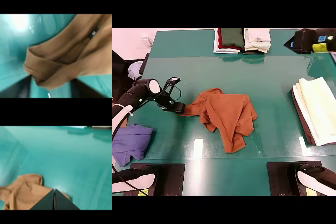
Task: Fold the shirts.
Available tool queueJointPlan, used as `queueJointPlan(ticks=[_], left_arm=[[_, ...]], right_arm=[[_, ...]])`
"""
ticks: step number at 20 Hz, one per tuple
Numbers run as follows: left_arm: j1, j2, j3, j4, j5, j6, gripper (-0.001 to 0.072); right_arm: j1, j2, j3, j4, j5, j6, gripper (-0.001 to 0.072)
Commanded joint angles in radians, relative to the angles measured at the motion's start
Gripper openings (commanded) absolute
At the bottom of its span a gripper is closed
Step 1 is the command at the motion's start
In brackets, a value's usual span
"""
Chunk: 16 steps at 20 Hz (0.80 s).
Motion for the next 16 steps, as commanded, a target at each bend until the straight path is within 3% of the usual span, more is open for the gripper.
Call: queueJointPlan(ticks=[1, 7, 9, 16], left_arm=[[0.002, -0.014, -0.006, -0.013, 0.037, 0.008, 0.0030], [0.002, 0.003, 0.002, -0.013, 0.030, 0.016, 0.0025], [0.002, 0.003, 0.002, -0.016, 0.031, 0.016, 0.0025], [0.002, 0.003, 0.002, -0.015, 0.027, 0.016, 0.0026]], right_arm=[[-0.010, -0.035, -0.044, -0.002, 0.080, 0.001, 0.0017], [0.021, -0.035, -0.470, -0.122, 0.037, 0.093, 0.0042], [0.047, -0.041, -0.603, -0.121, -0.012, 0.116, 0.0430], [0.163, -0.190, -0.736, 0.006, -0.173, 0.167, 0.0448]])
